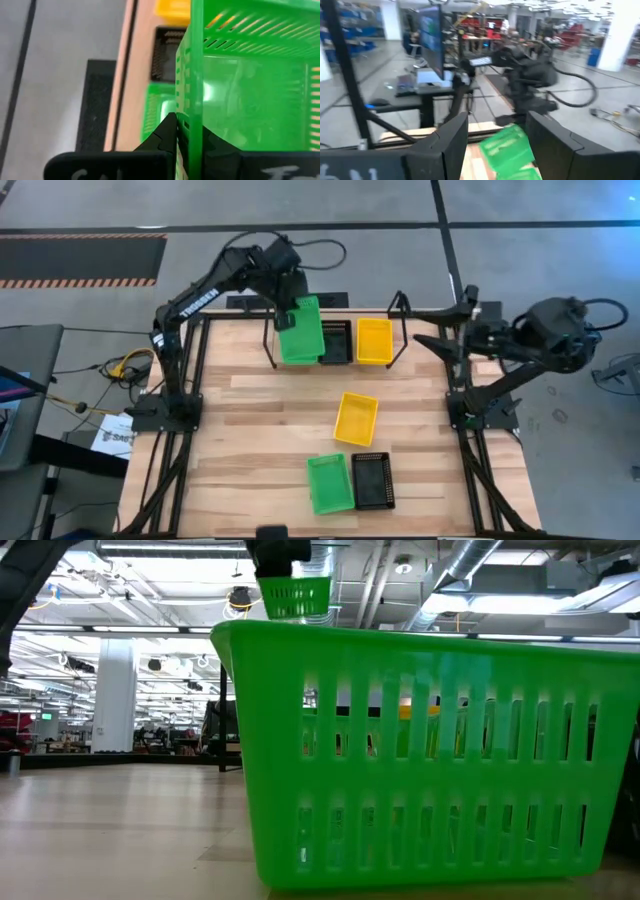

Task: Stack baskets on shelf by color
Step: Stack the right green bin on top of the green bin

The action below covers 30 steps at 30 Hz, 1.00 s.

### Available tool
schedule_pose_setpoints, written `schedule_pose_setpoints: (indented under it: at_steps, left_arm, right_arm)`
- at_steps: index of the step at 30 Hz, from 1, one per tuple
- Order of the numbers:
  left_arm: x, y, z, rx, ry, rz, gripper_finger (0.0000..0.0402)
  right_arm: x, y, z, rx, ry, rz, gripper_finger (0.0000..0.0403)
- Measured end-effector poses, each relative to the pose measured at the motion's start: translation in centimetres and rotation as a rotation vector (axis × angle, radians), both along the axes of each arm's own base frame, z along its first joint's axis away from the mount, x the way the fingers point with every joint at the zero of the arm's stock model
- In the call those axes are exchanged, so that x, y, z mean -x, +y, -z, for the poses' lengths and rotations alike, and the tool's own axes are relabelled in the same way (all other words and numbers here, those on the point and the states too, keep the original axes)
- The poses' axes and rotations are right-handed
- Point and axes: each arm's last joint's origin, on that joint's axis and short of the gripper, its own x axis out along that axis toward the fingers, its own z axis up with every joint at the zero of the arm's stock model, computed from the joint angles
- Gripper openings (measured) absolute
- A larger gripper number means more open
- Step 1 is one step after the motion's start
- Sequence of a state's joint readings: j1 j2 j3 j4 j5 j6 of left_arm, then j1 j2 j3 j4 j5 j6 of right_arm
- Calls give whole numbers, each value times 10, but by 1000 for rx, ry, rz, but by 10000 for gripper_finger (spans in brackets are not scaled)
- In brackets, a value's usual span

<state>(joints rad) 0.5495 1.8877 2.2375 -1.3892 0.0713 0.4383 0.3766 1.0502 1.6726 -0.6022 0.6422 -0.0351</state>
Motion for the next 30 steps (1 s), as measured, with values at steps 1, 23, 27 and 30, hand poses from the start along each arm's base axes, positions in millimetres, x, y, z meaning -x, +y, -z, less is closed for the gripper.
schedule_pose_setpoints:
  at_steps: [1,23,27,30]
  left_arm:
    - [1,6,2,1,7,-8,0]
    - [-29,80,106,158,222,90,0]
    - [-27,86,104,140,205,81,0]
    - [-20,91,105,158,214,59,0]
  right_arm:
    - [3,1,-1,-2,-5,-15,218]
    - [1,17,1,-68,-10,-111,216]
    - [1,18,1,-67,-8,-115,216]
    - [1,18,1,-64,-8,-115,216]
